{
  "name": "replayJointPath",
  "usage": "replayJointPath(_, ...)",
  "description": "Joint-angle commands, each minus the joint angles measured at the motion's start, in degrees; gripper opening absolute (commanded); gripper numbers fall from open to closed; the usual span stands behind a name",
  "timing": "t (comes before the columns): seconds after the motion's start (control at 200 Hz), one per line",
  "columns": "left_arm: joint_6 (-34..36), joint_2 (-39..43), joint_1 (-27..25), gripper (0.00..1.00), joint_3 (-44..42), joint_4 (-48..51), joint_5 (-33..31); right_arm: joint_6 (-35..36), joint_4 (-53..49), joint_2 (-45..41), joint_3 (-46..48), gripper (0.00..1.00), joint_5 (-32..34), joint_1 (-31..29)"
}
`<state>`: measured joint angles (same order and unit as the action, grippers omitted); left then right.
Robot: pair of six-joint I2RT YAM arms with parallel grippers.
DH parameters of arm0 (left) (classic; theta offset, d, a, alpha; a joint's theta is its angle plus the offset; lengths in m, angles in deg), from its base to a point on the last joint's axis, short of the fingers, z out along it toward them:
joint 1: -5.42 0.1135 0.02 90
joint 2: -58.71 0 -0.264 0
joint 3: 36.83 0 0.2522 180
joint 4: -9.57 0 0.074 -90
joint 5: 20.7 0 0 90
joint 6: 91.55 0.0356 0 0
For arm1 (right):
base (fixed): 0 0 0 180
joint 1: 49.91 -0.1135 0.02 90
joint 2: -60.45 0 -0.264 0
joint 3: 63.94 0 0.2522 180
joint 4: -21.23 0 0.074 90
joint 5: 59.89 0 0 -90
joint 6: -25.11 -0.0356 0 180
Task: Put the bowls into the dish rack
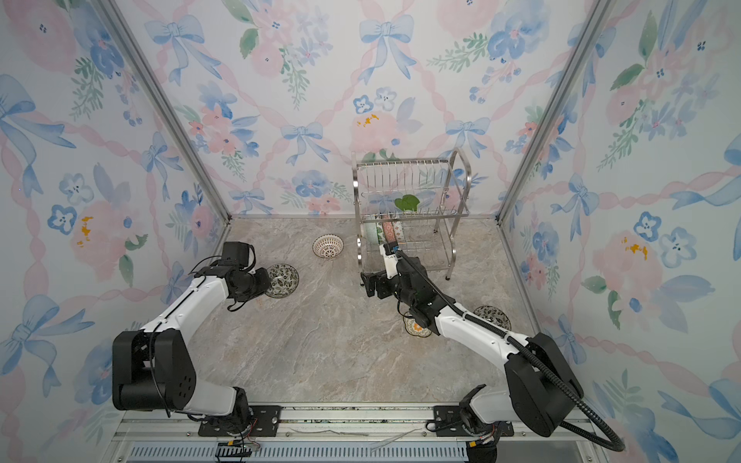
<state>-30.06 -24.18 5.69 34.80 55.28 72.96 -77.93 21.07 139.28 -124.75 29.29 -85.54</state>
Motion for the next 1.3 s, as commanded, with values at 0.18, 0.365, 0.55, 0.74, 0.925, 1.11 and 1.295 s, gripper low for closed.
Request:
replayJointPath(0.18,0.61,1.62,-4.05,0.0,0.86,0.7,-0.29,0.11,-1.49,-0.62,0.51,0.96,0.41,0.69)
replayJointPath(0.365,-0.12,0.39,-7.76,0.0,1.7,0.67,-0.51,0.64,-1.65,-0.98,0.83,0.96,1.08,0.98)
replayJointPath(0.55,-1.3,-2.91,-13.82,0.0,2.76,0.68,0.37,0.53,-2.16,-0.45,0.47,0.97,1.26,1.01)
replayJointPath(0.74,-3.08,-8.5,-21.25,0.0,6.03,0.69,-1.27,0.47,-2.42,-0.23,0.46,0.97,1.69,1.25)
replayJointPath(0.925,-3.87,-14.5,-25.85,0.0,10.2,0.62,-1.21,0.92,-3.77,-0.37,0.01,0.97,2.35,1.27)
replayJointPath(1.11,-3.99,-19.4,-29.47,0.0,13.55,0.66,-0.31,0.98,-3.76,-1.09,0.29,0.97,2.78,1.51)
replayJointPath(1.295,-4.08,-20.58,-31.21,0.0,14.56,0.62,0.16,0.6,-3.9,0.1,-0.3,0.97,2.05,1.12)
